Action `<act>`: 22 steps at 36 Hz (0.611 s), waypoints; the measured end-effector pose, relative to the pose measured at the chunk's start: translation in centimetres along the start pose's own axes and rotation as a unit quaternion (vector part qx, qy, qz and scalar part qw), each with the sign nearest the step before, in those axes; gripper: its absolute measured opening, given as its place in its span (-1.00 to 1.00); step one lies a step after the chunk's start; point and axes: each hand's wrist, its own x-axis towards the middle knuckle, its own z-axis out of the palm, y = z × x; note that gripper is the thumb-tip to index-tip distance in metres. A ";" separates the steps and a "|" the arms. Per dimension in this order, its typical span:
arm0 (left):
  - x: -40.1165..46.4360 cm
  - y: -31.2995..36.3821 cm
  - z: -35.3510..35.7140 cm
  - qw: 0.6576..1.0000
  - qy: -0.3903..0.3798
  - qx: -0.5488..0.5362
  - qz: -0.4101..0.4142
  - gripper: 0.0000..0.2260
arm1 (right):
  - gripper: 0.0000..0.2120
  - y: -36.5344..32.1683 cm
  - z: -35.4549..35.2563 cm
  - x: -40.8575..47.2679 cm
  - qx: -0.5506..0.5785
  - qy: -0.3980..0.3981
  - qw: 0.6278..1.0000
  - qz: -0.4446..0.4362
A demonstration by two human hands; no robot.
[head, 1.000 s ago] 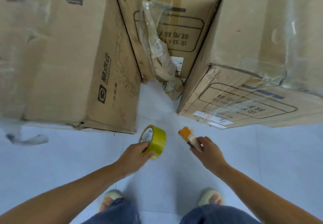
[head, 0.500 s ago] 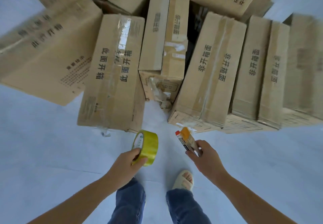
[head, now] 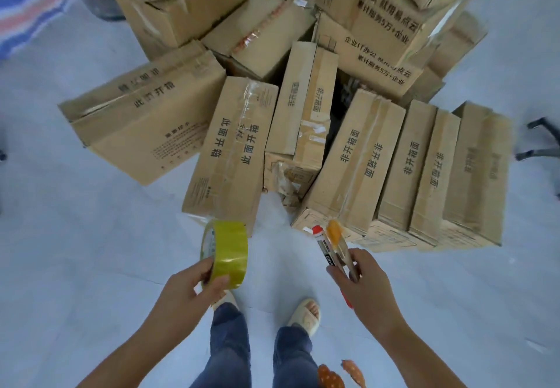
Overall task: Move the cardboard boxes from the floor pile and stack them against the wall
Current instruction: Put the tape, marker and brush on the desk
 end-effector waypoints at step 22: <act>-7.7 -11.8 -20.0 0.930 0.316 -0.142 -0.119 -0.84 | -0.79 -27.1 16.1 2.7 -0.109 -0.149 0.951 -0.250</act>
